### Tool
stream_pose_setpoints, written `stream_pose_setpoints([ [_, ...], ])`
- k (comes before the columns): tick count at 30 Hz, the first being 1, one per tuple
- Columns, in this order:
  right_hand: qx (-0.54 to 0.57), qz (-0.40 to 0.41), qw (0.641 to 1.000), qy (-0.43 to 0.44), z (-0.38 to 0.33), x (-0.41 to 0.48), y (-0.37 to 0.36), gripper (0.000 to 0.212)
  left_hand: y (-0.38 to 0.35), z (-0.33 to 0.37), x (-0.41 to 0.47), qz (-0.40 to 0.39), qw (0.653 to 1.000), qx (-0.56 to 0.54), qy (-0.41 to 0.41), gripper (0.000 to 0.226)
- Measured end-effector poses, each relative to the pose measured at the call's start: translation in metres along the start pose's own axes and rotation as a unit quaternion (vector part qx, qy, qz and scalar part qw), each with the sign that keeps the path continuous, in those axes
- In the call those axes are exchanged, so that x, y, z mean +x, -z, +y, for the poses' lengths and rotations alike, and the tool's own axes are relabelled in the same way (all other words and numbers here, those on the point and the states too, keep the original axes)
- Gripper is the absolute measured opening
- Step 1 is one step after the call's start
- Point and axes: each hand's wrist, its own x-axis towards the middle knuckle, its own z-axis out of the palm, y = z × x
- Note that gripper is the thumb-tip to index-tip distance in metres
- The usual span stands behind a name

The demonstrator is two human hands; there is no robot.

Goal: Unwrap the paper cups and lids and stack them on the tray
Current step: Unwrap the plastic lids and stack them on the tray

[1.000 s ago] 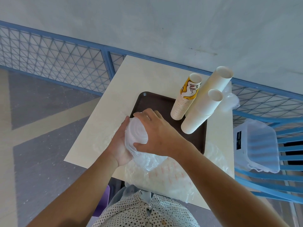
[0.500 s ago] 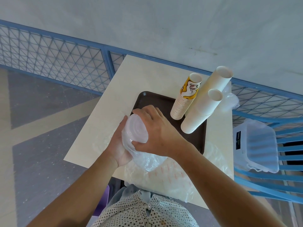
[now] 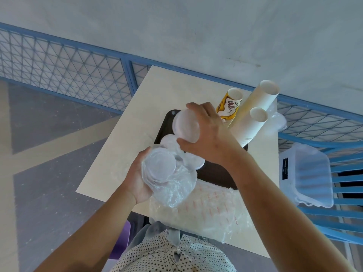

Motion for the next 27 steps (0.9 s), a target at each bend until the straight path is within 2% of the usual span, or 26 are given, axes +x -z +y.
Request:
stream_pose_setpoints([
  [3,-0.029,-0.005,0.998,-0.053,0.025,-0.005,-0.002,0.093,0.016,0.004,-0.006,0.012,1.000,-0.007,-0.001,0.052],
  [6,-0.054,-0.043,0.992,-0.103,0.052,-0.016,-0.019,0.094,0.033,0.006,-0.008,0.041,0.999,-0.026,0.006,0.077],
  [10,-0.084,-0.122,0.975,-0.163,0.079,-0.032,-0.062,0.097,0.049,0.006,-0.011,0.074,0.995,-0.065,0.016,0.055],
  [14,-0.121,-0.172,0.955,-0.210,0.096,-0.038,-0.105,0.097,0.050,0.005,-0.014,0.060,0.993,-0.104,0.021,0.059],
  [20,-0.152,-0.194,0.937,-0.250,0.118,-0.036,-0.149,0.100,0.050,-0.003,-0.011,0.057,0.992,-0.106,0.032,0.061],
  [27,-0.138,-0.161,0.942,-0.259,0.132,-0.044,-0.180,0.095,0.051,-0.008,-0.003,0.059,0.994,-0.081,0.033,0.058],
])
